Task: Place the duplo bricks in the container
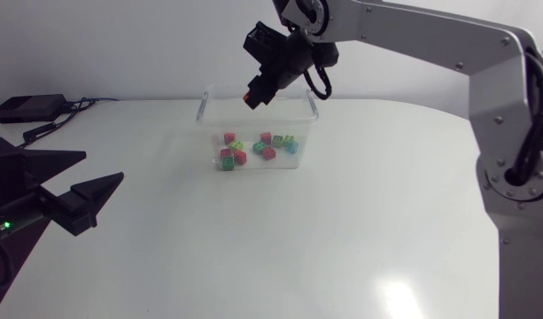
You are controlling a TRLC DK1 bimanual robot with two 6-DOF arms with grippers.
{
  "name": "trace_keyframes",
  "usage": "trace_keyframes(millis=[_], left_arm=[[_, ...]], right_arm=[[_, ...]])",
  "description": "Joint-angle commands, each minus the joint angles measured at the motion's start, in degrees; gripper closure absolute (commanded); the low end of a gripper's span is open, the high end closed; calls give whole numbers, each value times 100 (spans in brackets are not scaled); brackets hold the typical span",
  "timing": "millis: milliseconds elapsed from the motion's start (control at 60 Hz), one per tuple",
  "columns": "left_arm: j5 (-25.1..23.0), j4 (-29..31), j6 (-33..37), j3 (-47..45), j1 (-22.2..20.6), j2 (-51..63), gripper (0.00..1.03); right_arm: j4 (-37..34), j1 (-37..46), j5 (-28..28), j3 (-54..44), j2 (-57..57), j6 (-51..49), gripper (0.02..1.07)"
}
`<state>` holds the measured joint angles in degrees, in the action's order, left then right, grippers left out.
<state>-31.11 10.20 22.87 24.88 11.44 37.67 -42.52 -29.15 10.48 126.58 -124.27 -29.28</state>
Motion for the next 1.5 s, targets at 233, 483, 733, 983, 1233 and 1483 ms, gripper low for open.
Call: trace_keyframes(millis=[233, 483, 733, 983, 1233, 1483], left_arm=[[9, 123, -29, -124, -46, -120, 4], [18, 246, -20, -80, -37, -146, 4], [18, 316, -29, -89, -10, -322, 4], [70, 228, -72, -212, 130, -498, 4], [308, -141, -239, -388, 121, -621, 4], [589, -325, -336, -511, 86, -752, 4]], right_arm=[[-476, 269, -37, 1176, -722, 309, 11], [-784, 357, -20, 903, -317, 361, 11], [-28, 550, -257, -995, 1054, 502, 11], [1343, 761, -670, -3509, 2565, 704, 9], [2336, 1183, -995, -5416, 3963, 906, 8], [2670, 1772, -1127, -6656, 5123, 1100, 7]])
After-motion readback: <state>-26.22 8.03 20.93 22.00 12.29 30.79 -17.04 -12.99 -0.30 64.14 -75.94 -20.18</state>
